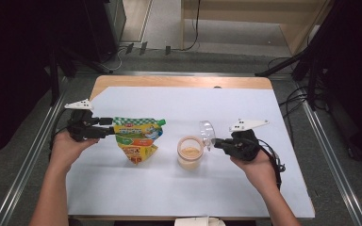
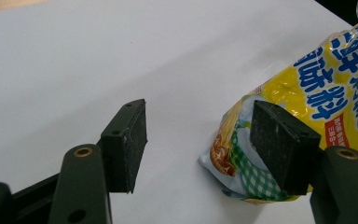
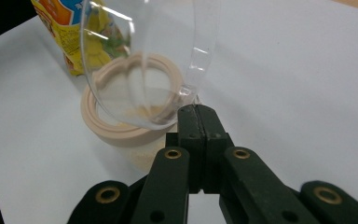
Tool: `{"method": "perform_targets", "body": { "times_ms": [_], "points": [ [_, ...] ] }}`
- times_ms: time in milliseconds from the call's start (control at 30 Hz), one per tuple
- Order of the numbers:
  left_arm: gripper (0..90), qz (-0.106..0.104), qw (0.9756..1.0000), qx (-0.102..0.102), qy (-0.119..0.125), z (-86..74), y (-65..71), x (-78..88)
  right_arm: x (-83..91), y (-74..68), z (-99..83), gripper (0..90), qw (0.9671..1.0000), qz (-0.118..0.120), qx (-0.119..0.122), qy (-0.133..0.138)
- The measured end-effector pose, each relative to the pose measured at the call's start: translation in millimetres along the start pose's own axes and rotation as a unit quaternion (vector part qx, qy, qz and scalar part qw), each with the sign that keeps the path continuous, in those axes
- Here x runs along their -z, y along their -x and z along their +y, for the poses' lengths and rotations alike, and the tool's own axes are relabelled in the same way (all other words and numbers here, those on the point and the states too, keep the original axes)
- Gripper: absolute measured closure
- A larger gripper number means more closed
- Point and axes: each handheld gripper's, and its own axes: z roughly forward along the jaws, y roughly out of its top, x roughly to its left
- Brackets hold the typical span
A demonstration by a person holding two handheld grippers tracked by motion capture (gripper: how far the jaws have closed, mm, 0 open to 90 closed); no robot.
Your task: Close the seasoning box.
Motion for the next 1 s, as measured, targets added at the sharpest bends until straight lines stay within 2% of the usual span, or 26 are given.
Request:
{"method": "perform_targets", "body": {
  "times_ms": [367,533,833,1000],
  "points": [
    [37.0,0.001,1.0,-0.001,0.003,0.1,0.2,0.4,-3.2,-16.8,3.3,88.6,0.9997,0.012,0.022,0.006],
    [36.9,0.003,1.0,-0.001,0.002,0.1,0.5,1.0,-4.3,-18.0,1.5,77.9,0.9994,0.01,0.031,0.011],
    [36.1,0.002,1.0,-0.001,0.008,0.5,0.9,1.6,-2.8,-7.4,-5.8,56.7,0.9995,0.017,0.011,0.024],
    [36.0,0.003,0.9999,0.001,0.011,0.0,-0.3,3.6,0.8,1.6,-12.9,50.3,0.9994,0.007,0.008,0.034]
  ]
}}
